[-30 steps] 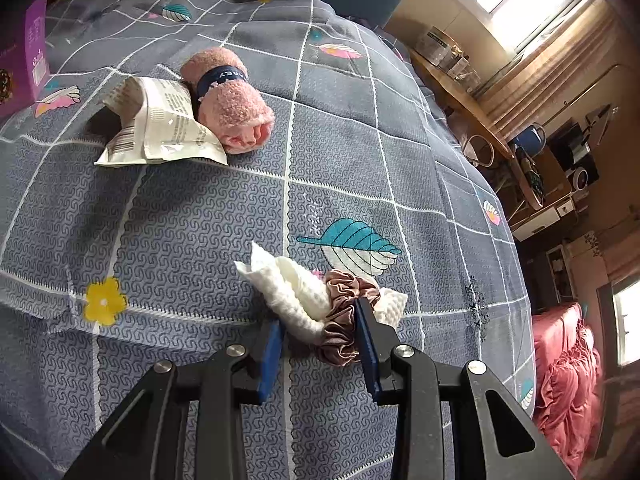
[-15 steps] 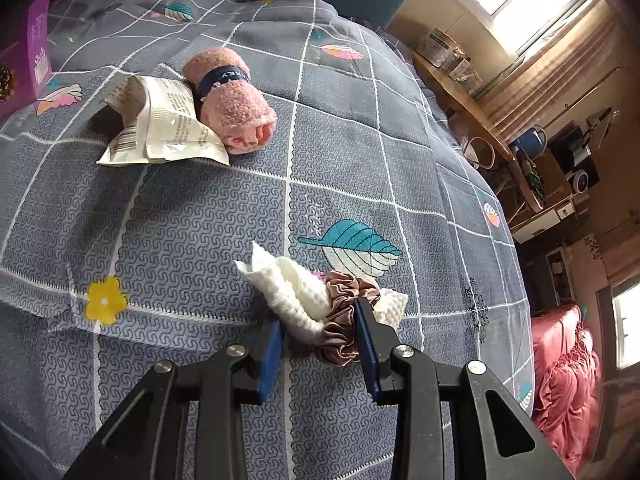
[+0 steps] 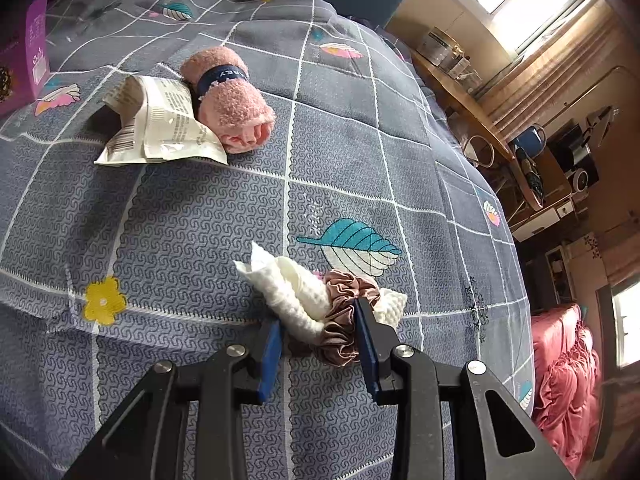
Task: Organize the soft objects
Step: 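Open the left tool to drop the grey sock into the gold tray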
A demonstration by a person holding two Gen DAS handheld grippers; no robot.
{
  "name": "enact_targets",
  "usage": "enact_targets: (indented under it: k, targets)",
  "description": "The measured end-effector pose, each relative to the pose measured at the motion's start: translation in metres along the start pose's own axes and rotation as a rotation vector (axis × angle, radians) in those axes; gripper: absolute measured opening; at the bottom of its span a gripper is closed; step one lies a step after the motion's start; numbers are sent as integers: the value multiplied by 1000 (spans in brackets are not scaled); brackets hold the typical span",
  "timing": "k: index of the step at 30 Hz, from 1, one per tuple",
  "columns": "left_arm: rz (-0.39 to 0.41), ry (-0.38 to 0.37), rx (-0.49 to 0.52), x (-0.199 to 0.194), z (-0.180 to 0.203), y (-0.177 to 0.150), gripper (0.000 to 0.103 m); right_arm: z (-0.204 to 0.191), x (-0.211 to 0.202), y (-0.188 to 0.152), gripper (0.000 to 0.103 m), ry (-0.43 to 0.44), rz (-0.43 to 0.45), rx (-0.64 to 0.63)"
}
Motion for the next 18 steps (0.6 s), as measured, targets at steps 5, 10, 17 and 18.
enact_targets:
  k: [5, 10, 17, 18]
  targets:
    - [50, -5, -1, -18, 5, -3, 64, 2, 1, 0, 34, 7, -2, 12]
    - [90, -42, 38, -37, 20, -4, 64, 6, 1, 1, 34, 29, -7, 40]
    - [125, -86, 120, -53, 45, -7, 64, 18, -1, 6, 32, 90, -26, 135]
    - [125, -96, 131, -54, 48, -7, 64, 19, -1, 8, 31, 93, -29, 147]
Point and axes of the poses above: each gripper's, at about its wrist camera, not at the fingertips, and x roughly the way its jaws point, z to its right, y to its top, the point moved 3 cm from there along x, roughly the way its jaws point, and after that the axes turned 6 degrees about -z, right-handed, at the moved point
